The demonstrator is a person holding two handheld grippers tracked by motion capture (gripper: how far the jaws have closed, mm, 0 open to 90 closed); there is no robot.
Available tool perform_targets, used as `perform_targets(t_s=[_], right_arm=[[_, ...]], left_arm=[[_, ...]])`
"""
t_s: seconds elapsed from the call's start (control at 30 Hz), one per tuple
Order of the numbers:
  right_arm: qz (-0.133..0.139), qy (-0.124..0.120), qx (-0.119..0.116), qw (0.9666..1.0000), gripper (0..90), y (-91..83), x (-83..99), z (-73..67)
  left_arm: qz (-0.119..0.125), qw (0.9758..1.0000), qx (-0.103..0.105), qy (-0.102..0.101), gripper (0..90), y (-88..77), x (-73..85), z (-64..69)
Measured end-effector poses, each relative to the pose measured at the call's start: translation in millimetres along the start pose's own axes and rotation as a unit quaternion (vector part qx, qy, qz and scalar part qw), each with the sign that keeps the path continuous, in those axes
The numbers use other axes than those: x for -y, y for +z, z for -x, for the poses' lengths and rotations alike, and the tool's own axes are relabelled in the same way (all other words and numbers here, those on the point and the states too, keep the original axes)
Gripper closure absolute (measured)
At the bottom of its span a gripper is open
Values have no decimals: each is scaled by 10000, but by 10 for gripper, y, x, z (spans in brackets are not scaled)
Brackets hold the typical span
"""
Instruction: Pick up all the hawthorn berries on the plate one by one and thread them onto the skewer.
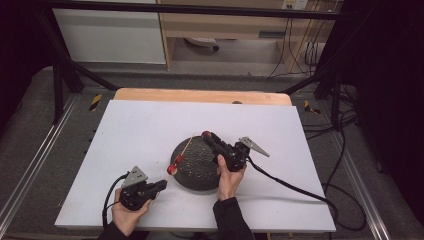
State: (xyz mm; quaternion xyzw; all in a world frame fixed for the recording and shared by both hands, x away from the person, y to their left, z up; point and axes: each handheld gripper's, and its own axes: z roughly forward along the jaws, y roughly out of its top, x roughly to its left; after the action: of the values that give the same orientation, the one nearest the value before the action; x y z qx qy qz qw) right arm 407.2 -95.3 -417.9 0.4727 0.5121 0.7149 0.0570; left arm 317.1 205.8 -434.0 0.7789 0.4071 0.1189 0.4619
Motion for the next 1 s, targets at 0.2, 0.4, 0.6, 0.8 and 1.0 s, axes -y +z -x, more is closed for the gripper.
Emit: perform_targets(t_s=[0.2,0.4,0.6,0.8,1.0], right_arm=[[175,82,-24,9998,630,23,-37,25],[314,167,-72,9993,630,38,-49,38],[405,244,-121,9988,630,55,-42,55],[496,335,-156,9981,630,66,-26,61],[544,334,-165,9978,630,69,-18,62]], left_arm=[[61,10000,20,-63,883,34,0,55],[119,9999,31,-84,882,74,4,134],[124,9998,112,-57,883,122,11,205],[115,9998,164,-43,882,143,15,246],[120,9997,183,-60,883,153,16,263]])
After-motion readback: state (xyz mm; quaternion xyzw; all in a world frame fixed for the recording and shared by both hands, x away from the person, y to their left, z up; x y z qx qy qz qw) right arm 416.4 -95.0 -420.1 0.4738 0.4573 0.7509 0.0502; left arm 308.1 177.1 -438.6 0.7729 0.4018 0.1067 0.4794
